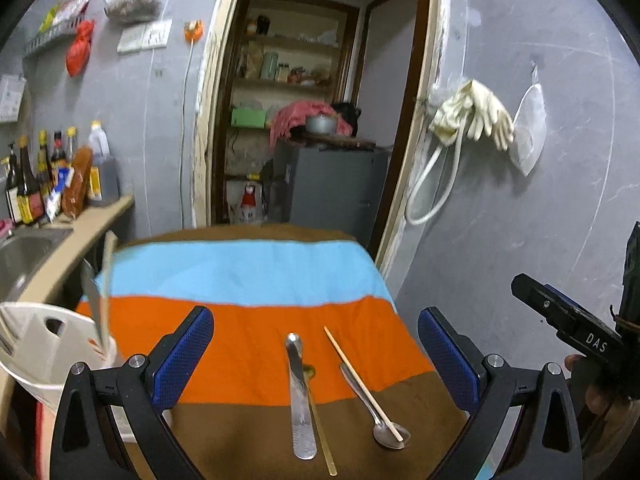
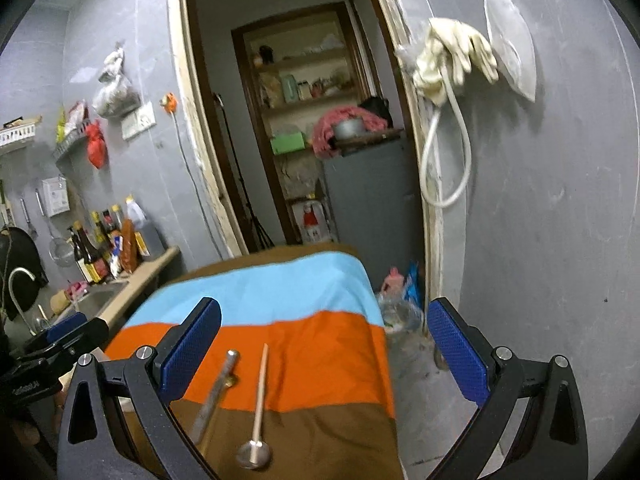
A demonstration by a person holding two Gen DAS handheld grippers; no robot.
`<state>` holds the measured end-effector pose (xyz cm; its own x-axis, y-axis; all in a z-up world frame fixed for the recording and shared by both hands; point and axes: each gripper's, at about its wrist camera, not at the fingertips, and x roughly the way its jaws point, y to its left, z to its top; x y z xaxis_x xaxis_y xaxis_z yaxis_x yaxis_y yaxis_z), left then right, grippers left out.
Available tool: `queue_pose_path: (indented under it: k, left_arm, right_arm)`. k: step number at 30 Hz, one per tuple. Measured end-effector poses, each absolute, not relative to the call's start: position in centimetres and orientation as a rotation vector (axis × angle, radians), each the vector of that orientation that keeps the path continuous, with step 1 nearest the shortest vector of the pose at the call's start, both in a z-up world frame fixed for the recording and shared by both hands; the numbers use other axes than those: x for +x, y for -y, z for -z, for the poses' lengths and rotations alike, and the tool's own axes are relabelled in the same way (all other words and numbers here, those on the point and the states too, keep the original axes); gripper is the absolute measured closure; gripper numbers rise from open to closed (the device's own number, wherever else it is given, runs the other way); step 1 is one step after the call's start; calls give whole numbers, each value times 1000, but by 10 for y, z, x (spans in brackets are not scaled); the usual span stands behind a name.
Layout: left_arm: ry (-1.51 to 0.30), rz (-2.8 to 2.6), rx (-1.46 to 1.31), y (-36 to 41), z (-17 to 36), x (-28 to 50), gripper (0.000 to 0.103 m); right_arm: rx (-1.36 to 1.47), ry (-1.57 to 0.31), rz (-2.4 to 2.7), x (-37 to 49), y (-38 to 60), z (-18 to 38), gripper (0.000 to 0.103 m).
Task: Organize utensils
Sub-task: 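Move both open grippers back down to the remaining utensils on the cloth, then close the right gripper on a wooden chopstick while the left gripper grasps a silver knife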
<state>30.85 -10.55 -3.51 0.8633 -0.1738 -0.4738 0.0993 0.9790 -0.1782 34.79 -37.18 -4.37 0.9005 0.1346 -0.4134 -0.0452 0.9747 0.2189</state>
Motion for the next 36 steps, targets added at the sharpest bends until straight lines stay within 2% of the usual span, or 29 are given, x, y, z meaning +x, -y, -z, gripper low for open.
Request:
queue_pose_path:
  k: [10,13,15,17,18,20,23,25,29,36]
  left_arm:
    - [-634,91,-183,111,88,349,1]
    - [-660,71,-182,110,104,361,1]
    - [-681,69,-185,109,112,368,5]
    - [-711,84,-192,107,121,375,17]
    - [-729,97,-196,106,126,379,21]
    - [-773,117,-208,105,137,388,34]
    - [-836,130,-248,98,151,399,46]
    - [-857,133,-263,96,156,403,50]
    - [-920,140,-293,95,168,414,62]
    - [-979,207,-263,102,172,430,70]
  right_arm:
    - [244,-527,-143,379,385,98,2]
    - [246,-551,-175,391,381,113,5]
    - [248,-580,-212,402,375,126,12]
    - [247,-602,-246,410,368,137,28]
    - [239,-623,-266,416,363,143,31]
    - [227,-650,-297,425,354,152,46]
    - [216,-686,-327,437,345,164,58]
    - [212,-699,-346,442,341,168,64]
    - [195,-727,-395,454,327,177,66]
    - [207,-751,-424,467,318,185,66]
